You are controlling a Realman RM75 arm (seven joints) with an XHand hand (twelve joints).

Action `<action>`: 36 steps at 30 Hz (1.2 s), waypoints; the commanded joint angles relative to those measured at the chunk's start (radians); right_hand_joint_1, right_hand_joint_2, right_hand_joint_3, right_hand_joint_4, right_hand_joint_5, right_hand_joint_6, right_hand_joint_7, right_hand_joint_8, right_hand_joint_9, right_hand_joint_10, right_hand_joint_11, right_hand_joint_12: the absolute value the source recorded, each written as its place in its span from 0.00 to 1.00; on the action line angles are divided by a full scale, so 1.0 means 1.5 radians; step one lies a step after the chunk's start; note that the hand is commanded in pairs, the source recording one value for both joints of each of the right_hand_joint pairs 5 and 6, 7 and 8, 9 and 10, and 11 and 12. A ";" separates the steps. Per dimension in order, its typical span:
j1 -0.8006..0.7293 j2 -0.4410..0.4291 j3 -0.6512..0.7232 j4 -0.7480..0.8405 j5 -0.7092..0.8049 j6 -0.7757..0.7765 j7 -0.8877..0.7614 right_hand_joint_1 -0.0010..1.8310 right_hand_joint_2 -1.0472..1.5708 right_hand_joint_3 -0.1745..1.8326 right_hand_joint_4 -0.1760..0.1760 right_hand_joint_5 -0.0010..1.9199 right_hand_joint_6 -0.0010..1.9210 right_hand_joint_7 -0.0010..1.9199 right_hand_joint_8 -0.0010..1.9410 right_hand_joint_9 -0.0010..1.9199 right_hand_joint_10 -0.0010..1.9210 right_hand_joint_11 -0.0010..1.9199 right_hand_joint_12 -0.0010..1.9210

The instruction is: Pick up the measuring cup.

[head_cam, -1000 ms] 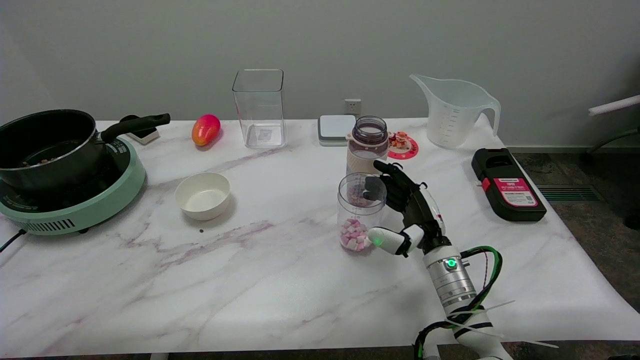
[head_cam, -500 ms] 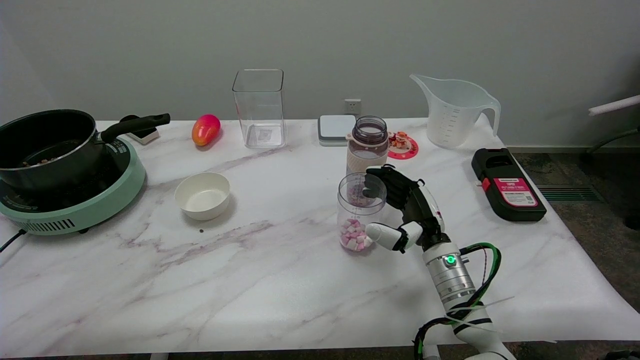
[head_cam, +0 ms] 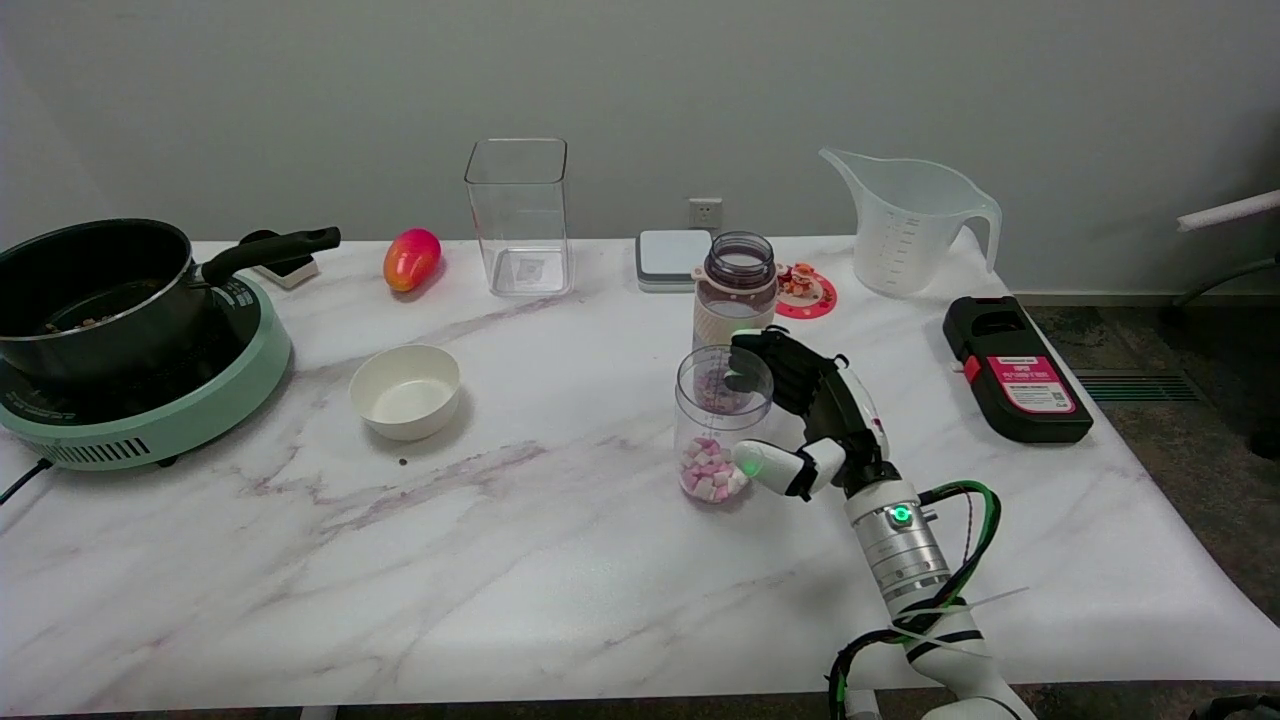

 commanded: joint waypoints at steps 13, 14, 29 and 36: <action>0.015 0.005 0.000 -0.006 -0.015 -0.031 0.023 0.63 0.24 0.64 0.50 0.35 0.35 0.30 0.29 0.29 0.28 0.32 0.32; 0.016 0.005 0.000 -0.006 -0.015 -0.032 0.023 0.63 0.24 0.64 0.50 0.35 0.35 0.30 0.29 0.28 0.28 0.32 0.32; 0.026 0.001 0.000 -0.006 -0.023 -0.064 0.023 0.63 0.22 0.65 0.50 0.33 0.33 0.29 0.28 0.27 0.27 0.31 0.31; 0.029 0.000 -0.001 -0.006 -0.023 -0.073 0.023 0.63 0.20 0.66 0.50 0.32 0.32 0.28 0.28 0.26 0.26 0.30 0.30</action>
